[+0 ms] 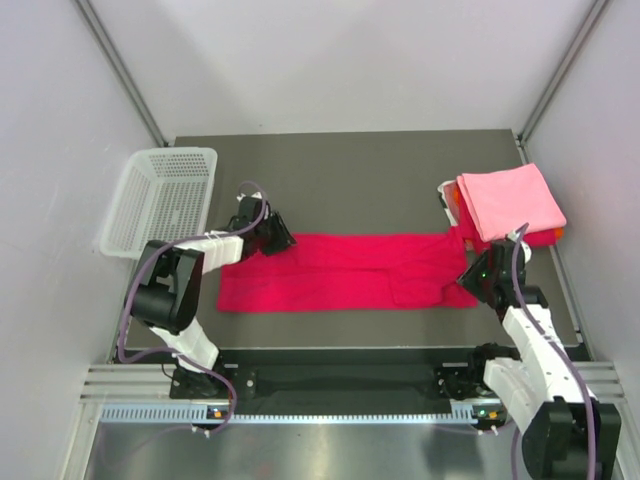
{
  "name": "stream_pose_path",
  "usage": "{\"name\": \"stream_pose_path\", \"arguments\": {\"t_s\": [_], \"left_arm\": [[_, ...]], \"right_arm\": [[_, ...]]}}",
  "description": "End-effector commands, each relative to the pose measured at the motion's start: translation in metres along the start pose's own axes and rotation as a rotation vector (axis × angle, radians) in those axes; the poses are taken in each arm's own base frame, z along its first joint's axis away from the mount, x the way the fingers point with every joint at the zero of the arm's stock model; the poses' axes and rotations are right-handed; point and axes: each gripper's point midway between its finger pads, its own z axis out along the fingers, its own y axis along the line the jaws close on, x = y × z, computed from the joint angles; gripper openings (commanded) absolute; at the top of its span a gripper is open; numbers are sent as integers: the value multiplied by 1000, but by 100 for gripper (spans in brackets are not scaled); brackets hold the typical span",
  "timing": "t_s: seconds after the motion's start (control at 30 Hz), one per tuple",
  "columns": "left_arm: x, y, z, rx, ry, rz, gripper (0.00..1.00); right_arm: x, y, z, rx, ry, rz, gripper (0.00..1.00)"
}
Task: Fold and stack the t-shirts
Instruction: Fold the tshirt
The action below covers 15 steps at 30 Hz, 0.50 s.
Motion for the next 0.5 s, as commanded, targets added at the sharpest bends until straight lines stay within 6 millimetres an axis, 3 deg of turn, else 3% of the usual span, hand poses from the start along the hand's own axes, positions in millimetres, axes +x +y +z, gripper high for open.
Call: {"name": "stream_pose_path", "arguments": {"t_s": [0.0, 0.13, 0.23, 0.47], "left_arm": [[26, 66, 3, -220, 84, -48, 42], [23, 74, 1, -248, 74, -61, 42], [22, 77, 2, -255, 76, -68, 42], [17, 81, -2, -266, 59, -74, 42]], "right_arm": [[16, 12, 6, -63, 76, 27, 34], [23, 14, 12, -74, 107, 26, 26], [27, 10, 15, -54, 117, 20, 24], [27, 6, 21, -32, 100, 11, 31]]}}
